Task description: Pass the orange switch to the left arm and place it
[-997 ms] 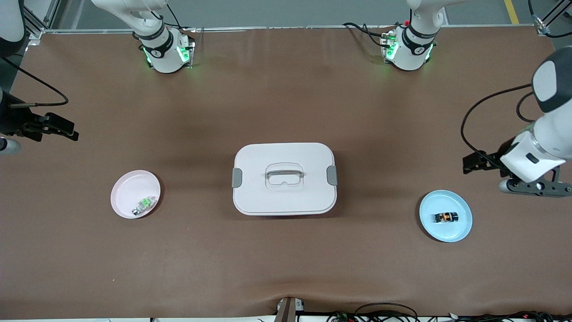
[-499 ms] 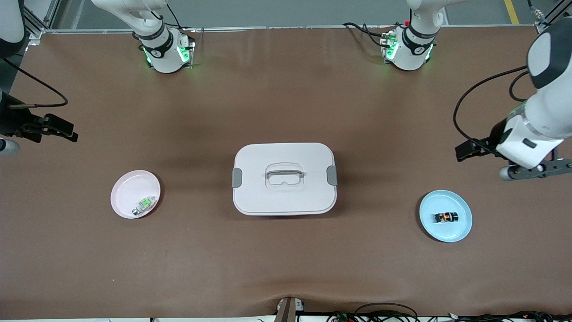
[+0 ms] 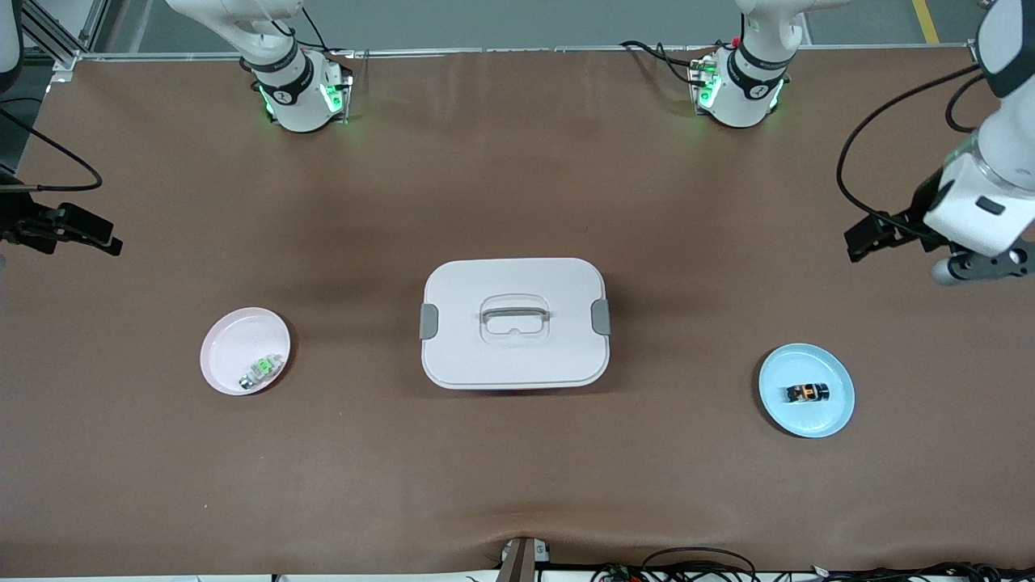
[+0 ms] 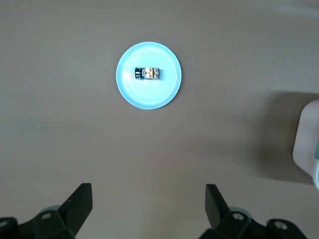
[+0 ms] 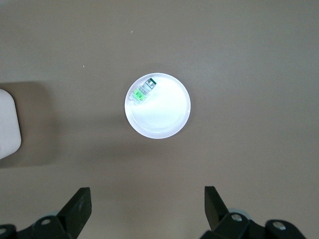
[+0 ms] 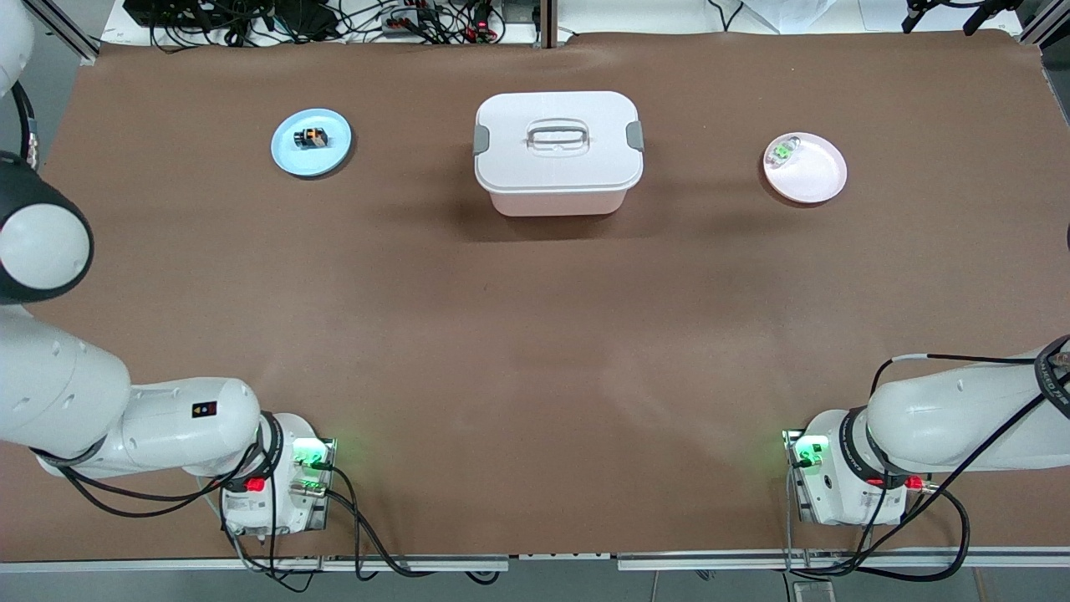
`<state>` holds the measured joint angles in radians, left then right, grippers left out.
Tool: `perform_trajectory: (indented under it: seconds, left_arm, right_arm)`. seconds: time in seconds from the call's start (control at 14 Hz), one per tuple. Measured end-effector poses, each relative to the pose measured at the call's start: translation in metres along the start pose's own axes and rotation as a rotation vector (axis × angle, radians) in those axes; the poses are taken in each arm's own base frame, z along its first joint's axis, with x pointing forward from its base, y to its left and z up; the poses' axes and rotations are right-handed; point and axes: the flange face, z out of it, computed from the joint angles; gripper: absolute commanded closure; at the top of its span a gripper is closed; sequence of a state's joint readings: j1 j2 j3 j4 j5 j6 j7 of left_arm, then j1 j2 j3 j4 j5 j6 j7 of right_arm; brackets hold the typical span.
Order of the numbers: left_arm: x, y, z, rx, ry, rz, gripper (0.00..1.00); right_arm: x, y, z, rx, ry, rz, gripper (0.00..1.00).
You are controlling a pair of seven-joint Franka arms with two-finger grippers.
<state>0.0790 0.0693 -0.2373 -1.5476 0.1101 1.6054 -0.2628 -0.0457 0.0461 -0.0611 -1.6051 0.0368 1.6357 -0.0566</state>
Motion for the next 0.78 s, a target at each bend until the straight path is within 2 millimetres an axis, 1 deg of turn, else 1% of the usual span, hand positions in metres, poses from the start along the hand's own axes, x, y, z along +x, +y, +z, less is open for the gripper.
perform_trajectory:
  seconds: [0.36,0.5,0.64,0.78]
  left_arm:
    - [-0.033,-0.006,-0.009,0.019,0.012,0.014,0.00]
    - [-0.037,-0.018,-0.012,0.020,0.019,0.051,0.00]
    - [-0.037,-0.032,-0.014,0.018,0.022,0.083,0.00]
    - [-0.037,-0.036,-0.015,0.017,0.023,0.092,0.00]
  right_arm:
    - [0.000,-0.002,-0.002,-0.004,0.007,-0.007,0.00]
    - [0.000,-0.008,-0.003,-0.019,0.010,-0.025,0.00]
    - [-0.001,-0.015,-0.005,-0.031,0.014,-0.041,0.00]
    - [-0.002,-0.015,-0.008,-0.035,0.021,-0.042,0.00]
